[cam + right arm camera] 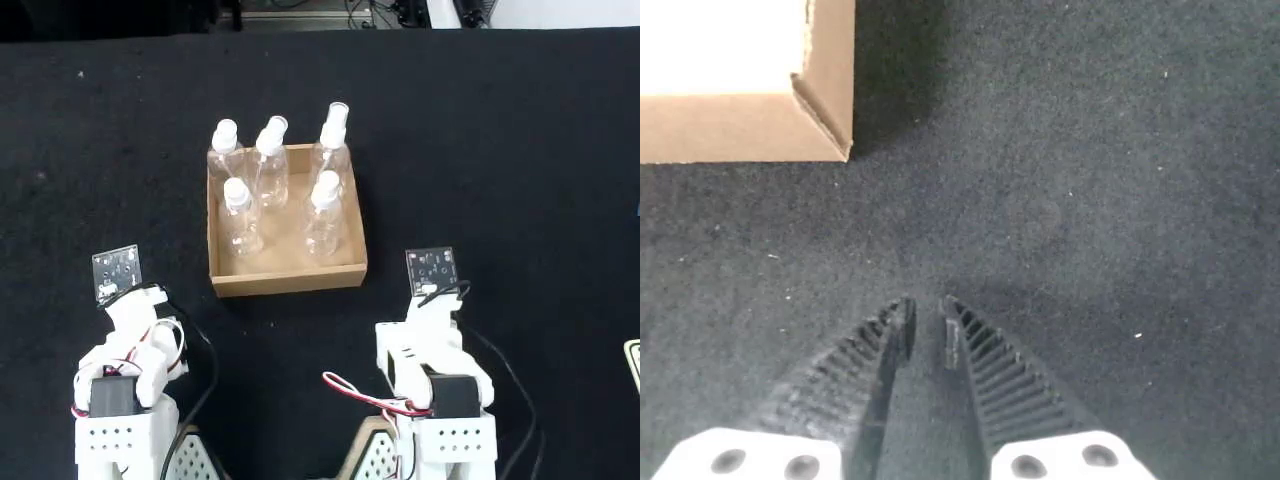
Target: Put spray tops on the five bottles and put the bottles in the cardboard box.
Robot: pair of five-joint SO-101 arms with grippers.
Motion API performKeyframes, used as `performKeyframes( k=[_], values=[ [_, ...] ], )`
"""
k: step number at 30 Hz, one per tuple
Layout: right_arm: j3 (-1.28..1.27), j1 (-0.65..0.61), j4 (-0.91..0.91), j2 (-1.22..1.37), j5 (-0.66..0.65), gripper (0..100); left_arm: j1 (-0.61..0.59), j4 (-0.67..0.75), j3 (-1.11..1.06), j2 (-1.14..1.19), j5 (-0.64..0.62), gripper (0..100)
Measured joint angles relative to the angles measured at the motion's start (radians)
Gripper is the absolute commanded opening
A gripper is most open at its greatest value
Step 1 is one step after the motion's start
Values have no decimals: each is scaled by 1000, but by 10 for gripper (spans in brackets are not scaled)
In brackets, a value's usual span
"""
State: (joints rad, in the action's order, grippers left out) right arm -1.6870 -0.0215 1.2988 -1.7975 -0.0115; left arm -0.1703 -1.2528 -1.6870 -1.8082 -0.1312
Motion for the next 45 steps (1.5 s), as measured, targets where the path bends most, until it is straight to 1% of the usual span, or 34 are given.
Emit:
performKeyframes(
  k=[29,34,45],
  values=[
    [0,2,0,0,0,11,0,0,0,0,0,30],
    [0,81,0,0,0,11,0,0,0,0,0,30],
    [0,92,0,0,0,11,0,0,0,0,0,30]
  ],
)
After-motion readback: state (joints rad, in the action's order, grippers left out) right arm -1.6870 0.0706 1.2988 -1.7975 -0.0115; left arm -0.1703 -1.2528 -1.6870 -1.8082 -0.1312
